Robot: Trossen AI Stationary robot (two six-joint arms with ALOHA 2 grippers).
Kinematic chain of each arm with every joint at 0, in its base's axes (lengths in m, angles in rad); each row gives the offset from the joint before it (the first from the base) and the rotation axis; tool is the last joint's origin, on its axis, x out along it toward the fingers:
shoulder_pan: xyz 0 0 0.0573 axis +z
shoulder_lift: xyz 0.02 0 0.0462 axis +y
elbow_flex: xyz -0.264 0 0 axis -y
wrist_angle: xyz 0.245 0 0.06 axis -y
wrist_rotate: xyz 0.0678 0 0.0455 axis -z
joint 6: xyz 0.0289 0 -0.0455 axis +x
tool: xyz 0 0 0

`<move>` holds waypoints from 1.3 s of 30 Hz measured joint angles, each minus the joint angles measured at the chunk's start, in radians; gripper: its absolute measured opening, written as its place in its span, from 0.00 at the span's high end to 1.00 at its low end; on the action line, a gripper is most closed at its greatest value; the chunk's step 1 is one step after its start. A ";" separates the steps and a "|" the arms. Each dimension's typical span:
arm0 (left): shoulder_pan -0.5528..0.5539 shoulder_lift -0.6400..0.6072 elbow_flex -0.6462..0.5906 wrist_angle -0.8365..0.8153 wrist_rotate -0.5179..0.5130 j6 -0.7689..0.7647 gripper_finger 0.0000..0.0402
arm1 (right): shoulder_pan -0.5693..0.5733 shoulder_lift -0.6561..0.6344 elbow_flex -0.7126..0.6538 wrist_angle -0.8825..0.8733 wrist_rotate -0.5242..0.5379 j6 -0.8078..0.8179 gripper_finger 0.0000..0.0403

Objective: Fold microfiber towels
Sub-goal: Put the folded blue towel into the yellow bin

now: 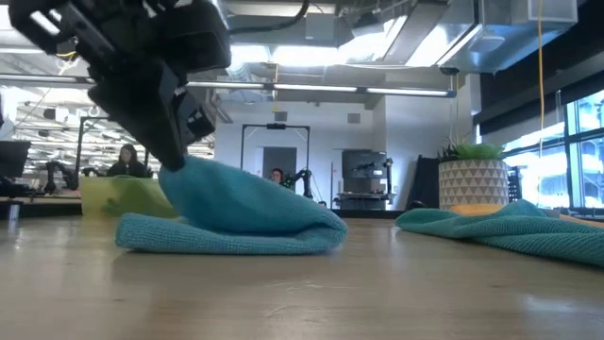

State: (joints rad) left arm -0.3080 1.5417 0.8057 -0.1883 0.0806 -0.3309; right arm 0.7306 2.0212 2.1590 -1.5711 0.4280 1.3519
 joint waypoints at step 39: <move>-0.150 0.189 0.092 -0.028 0.131 -0.105 0.77 | 0.034 0.001 -0.053 0.000 0.034 -0.025 0.59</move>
State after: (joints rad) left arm -0.4580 1.7308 0.8982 -0.2160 0.2120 -0.4362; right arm 0.7643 2.0220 2.1056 -1.5711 0.4618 1.3270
